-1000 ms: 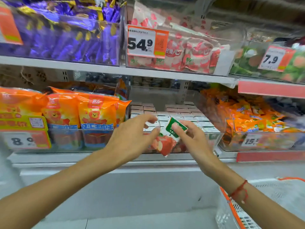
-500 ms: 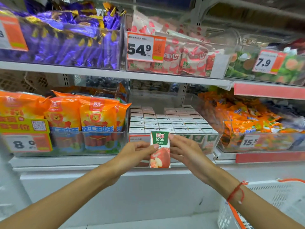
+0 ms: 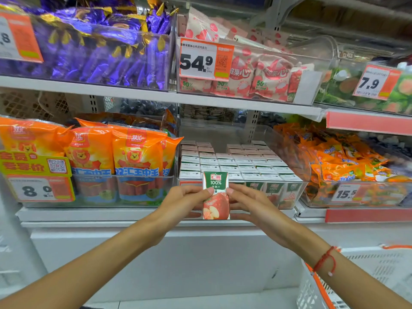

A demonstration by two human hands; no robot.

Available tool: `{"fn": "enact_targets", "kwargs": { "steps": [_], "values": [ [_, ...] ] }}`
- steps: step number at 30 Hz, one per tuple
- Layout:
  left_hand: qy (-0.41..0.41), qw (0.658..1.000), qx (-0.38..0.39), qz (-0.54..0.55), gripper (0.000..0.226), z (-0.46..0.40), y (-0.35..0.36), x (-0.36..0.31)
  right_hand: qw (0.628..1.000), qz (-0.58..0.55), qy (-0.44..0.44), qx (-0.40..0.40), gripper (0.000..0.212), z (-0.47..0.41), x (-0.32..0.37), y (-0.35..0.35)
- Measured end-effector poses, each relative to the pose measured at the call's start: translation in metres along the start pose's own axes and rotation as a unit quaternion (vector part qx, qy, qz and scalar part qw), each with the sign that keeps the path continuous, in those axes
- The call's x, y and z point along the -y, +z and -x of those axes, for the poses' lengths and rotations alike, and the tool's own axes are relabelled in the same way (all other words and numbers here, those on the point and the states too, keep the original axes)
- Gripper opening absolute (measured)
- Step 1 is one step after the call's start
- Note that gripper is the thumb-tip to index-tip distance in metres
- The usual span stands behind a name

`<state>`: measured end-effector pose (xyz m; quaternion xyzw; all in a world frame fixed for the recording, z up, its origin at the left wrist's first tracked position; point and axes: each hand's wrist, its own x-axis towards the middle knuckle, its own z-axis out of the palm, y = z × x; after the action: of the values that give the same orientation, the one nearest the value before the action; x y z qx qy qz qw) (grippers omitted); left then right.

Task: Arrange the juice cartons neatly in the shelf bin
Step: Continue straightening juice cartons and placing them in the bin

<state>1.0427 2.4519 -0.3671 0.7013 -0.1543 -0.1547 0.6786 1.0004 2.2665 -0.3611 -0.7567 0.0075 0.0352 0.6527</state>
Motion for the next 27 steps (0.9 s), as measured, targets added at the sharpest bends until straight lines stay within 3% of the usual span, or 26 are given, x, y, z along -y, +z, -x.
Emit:
{"fn": "enact_targets", "kwargs": {
  "steps": [7,14,18,22,27],
  "values": [
    [0.036,0.997,-0.044,0.059,0.029,-0.004,0.007,0.004,0.999,0.013,-0.048,0.017,0.039,0.005,0.000,-0.001],
    [0.157,0.973,-0.164,-0.042,0.016,-0.003,0.008,-0.001,0.985,0.070,-0.111,-0.114,0.044,0.007,0.004,0.009],
    [0.125,0.980,-0.152,-0.005,0.015,0.000,0.012,-0.002,0.943,0.215,-0.189,-0.169,0.045,0.015,0.004,0.019],
    [0.065,0.988,-0.136,0.045,0.014,-0.001,0.009,-0.002,0.944,0.235,-0.188,-0.134,0.050,0.016,0.002,0.023],
    [0.029,0.991,-0.079,0.106,0.019,0.001,0.002,-0.011,0.995,0.070,-0.074,-0.020,0.043,0.015,0.008,0.012]
  ]
}}
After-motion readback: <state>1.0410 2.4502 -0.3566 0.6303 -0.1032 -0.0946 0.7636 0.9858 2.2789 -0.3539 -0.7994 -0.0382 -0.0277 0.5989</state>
